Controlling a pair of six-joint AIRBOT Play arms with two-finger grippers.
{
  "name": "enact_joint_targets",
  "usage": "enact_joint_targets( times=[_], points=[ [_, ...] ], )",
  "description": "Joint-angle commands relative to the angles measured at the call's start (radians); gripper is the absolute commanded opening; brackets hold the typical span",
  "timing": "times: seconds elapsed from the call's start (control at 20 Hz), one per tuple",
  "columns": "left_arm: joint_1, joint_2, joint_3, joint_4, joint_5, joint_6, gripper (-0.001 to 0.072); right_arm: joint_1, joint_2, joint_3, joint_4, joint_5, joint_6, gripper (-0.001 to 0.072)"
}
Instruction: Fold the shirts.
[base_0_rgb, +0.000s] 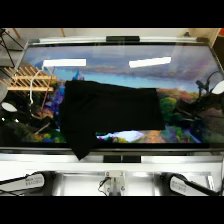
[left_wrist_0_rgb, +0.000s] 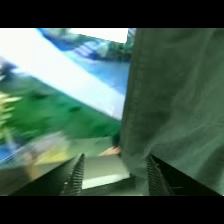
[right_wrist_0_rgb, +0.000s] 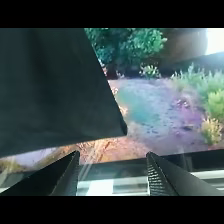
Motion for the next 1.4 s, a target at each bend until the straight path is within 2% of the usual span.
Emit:
enact_joint_targets(
  times=[0.0, 0.05, 0.1, 0.15, 0.2, 0.25, 0.35, 0.55, 0.65, 0.7, 0.9, 0.95, 1.1, 1.15, 1.25, 1.35],
  points=[
    [-0.008, 0.012, -0.100, -0.103, 0.143, 0.069, 0.0432, -0.002, 0.002, -0.011, 0.032, 0.002, -0.015, 0.0536],
    [-0.024, 0.009, -0.100, -0.119, 0.155, 0.070, 0.0431, -0.002, 0.002, -0.011, 0.020, -0.002, -0.015, 0.0536],
    [-0.044, 0.005, -0.099, -0.125, 0.174, 0.060, 0.0371, -0.002, 0.000, -0.011, 0.011, -0.009, -0.015, 0.0537],
    [-0.060, 0.005, -0.099, -0.127, 0.196, 0.037, 0.0202, -0.002, -0.003, -0.014, 0.006, -0.011, -0.015, 0.0538],
    [-0.072, 0.008, -0.098, -0.135, 0.206, 0.024, 0.0085, -0.003, -0.010, -0.035, -0.007, -0.012, -0.023, 0.0606],
    [-0.079, 0.011, -0.098, -0.143, 0.200, 0.024, 0.0043, -0.003, -0.014, -0.070, -0.029, -0.013, -0.045, 0.0634],
    [-0.082, 0.025, -0.098, -0.142, 0.177, 0.034, 0.0035, -0.003, -0.035, -0.154, -0.019, -0.061, -0.048, 0.0634],
    [-0.081, 0.081, -0.098, -0.142, 0.167, 0.056, 0.0034, -0.002, -0.101, -0.243, 0.106, -0.222, -0.050, 0.0634],
    [-0.081, 0.111, -0.098, -0.142, 0.167, 0.056, 0.0034, -0.002, -0.140, -0.243, 0.166, -0.242, -0.068, 0.0633],
    [-0.081, 0.120, -0.098, -0.142, 0.167, 0.056, 0.0034, -0.002, -0.156, -0.243, 0.199, -0.247, -0.084, 0.0602],
    [-0.080, 0.123, -0.064, -0.142, 0.166, 0.055, 0.0034, -0.001, -0.217, -0.243, 0.276, -0.248, -0.087, 0.0600],
    [-0.080, 0.123, -0.041, -0.142, 0.161, 0.054, 0.0034, 0.008, -0.226, -0.243, 0.290, -0.245, -0.087, 0.0542],
    [-0.080, 0.123, 0.041, -0.142, 0.129, 0.048, 0.0031, 0.084, -0.228, -0.230, 0.291, -0.231, -0.119, 0.0119],
    [-0.080, 0.126, 0.082, -0.141, 0.101, 0.051, 0.0030, 0.106, -0.224, -0.201, 0.290, -0.199, -0.131, 0.0078],
    [-0.080, 0.163, 0.229, -0.111, 0.048, 0.055, 0.0028, 0.138, -0.167, -0.100, 0.284, -0.137, -0.179, 0.0077],
    [-0.080, 0.245, 0.445, -0.103, 0.050, 0.048, 0.0028, 0.142, -0.043, 0.070, 0.278, -0.124, -0.180, 0.0077]
  ],
)
